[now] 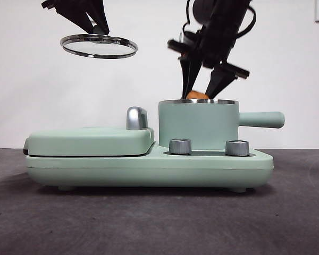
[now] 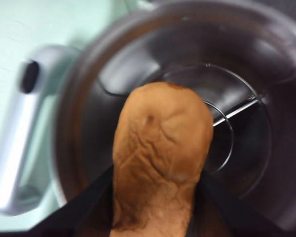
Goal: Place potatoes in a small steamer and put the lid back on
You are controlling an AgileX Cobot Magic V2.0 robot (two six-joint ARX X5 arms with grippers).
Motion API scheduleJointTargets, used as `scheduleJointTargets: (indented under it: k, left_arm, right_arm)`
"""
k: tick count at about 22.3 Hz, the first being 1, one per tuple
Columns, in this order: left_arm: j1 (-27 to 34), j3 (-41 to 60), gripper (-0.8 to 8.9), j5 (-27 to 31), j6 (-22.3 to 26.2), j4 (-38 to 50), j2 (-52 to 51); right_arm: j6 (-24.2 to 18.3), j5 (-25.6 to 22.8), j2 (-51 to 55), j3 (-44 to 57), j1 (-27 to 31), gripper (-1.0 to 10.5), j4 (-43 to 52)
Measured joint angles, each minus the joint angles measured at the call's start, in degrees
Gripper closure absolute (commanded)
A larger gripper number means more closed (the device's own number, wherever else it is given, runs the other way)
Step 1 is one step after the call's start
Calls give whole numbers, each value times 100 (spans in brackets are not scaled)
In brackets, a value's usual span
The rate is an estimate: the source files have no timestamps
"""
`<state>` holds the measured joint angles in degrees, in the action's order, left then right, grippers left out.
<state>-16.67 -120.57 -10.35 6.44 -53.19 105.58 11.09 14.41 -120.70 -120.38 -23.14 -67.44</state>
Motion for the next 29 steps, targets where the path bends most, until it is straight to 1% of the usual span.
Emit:
scheduleJointTargets:
  k: [5, 8, 12, 15, 20, 23, 25, 29]
  left_arm:
    - [0, 0, 796, 0, 0, 68, 0]
    - [-2, 0, 796, 0, -2, 66, 0]
    - [-13, 0, 796, 0, 0, 66, 0]
    - [-37, 0, 796, 0, -2, 63, 0]
    - [-85, 0, 796, 0, 0, 35, 0]
    - [-127, 0, 796, 0, -2, -20, 0]
    - [-153, 0, 796, 0, 0, -72, 0]
    - [-223, 0, 796, 0, 0, -107, 0]
  right_arm:
    - [-208, -531, 4, -2, -4, 830, -55]
    - [-304, -647, 4, -2, 0, 830, -188]
    - [-365, -651, 4, -2, -4, 824, -271]
    - [-382, -651, 4, -2, -4, 786, -295]
    - [-382, -645, 4, -2, -4, 613, -348]
    - [-382, -555, 4, -46, -4, 548, -376]
    - [-382, -529, 4, -192, -4, 545, -461]
    - [-382, -501, 4, -815, -4, 545, -739]
